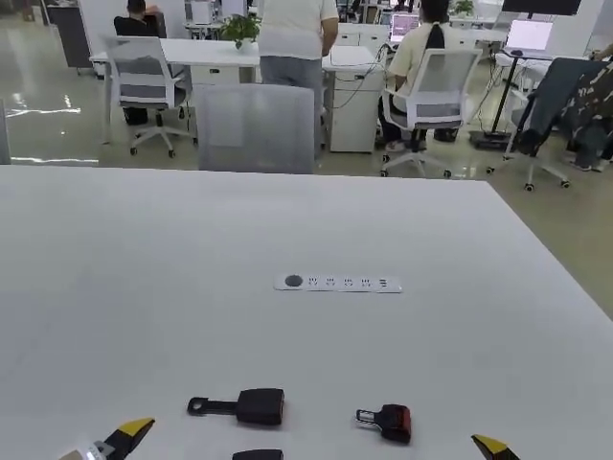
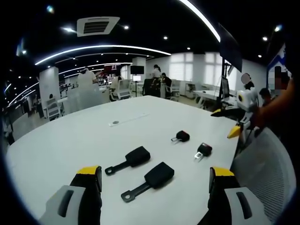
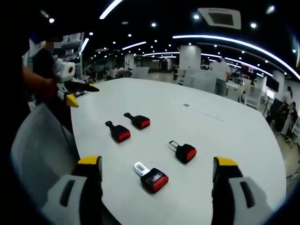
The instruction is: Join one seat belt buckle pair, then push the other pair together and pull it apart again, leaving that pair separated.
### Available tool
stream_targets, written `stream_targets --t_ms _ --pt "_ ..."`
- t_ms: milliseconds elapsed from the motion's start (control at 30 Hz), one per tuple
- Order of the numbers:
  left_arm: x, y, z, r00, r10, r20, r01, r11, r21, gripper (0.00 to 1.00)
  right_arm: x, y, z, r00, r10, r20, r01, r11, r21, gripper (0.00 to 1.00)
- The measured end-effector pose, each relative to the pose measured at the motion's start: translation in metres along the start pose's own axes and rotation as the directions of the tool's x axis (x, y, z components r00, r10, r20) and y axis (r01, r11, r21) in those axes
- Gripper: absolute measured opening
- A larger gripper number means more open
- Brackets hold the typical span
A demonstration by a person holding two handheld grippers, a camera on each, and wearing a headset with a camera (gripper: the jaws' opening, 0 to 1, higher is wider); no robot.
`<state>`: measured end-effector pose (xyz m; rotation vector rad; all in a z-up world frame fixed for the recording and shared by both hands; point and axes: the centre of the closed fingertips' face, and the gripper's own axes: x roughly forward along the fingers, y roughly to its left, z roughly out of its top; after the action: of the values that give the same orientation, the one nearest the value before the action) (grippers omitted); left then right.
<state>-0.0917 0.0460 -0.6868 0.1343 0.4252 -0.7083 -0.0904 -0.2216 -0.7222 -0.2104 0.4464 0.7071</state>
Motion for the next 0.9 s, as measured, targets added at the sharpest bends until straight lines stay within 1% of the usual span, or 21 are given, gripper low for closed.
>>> stream_targets --t_ms 33,233,300,533,833,900 --pt "0.0001 0.0 0.0003 1.0 -0.001 0.0 0.001 1.0 0.001 0.97 0.0003 -0.0008 0.0017 1.0 -0.002 0.007 0.002 1.0 0.008 0.99" --pt "0.0012 -0.0009 0.0031 1.0 -0.002 0.005 0.002 1.0 -0.003 0.97 0.0014 -0.0026 0.0058 0.9999 -0.006 0.013 0.006 1.0 -0.006 0.99" --pt "0.0015 -0.0015 0.0034 1.0 -0.004 0.006 0.004 1.0 -0.002 0.97 0.0016 -0.0022 0.0067 0.9998 -0.003 0.017 0.003 1.0 0.001 0.99" --pt "0.0011 -0.0011 0.0003 1.0 -0.006 0.001 0.006 1.0 -0.003 0.97 0.0021 -0.0008 0.004 1.0 0.001 0.009 -0.001 1.0 -0.002 0.99" --pt "0.0017 -0.0015 0.0019 1.0 -0.009 0.003 0.009 1.0 -0.002 0.97 0.0023 -0.001 0.0028 1.0 0.004 0.002 -0.004 1.0 -0.012 0.99" --pt "0.002 -0.0021 0.0023 0.9999 -0.011 0.001 0.011 1.0 0.006 0.97 0.0023 -0.0012 0.002 1.0 0.003 -0.004 -0.003 1.0 -0.021 0.99"
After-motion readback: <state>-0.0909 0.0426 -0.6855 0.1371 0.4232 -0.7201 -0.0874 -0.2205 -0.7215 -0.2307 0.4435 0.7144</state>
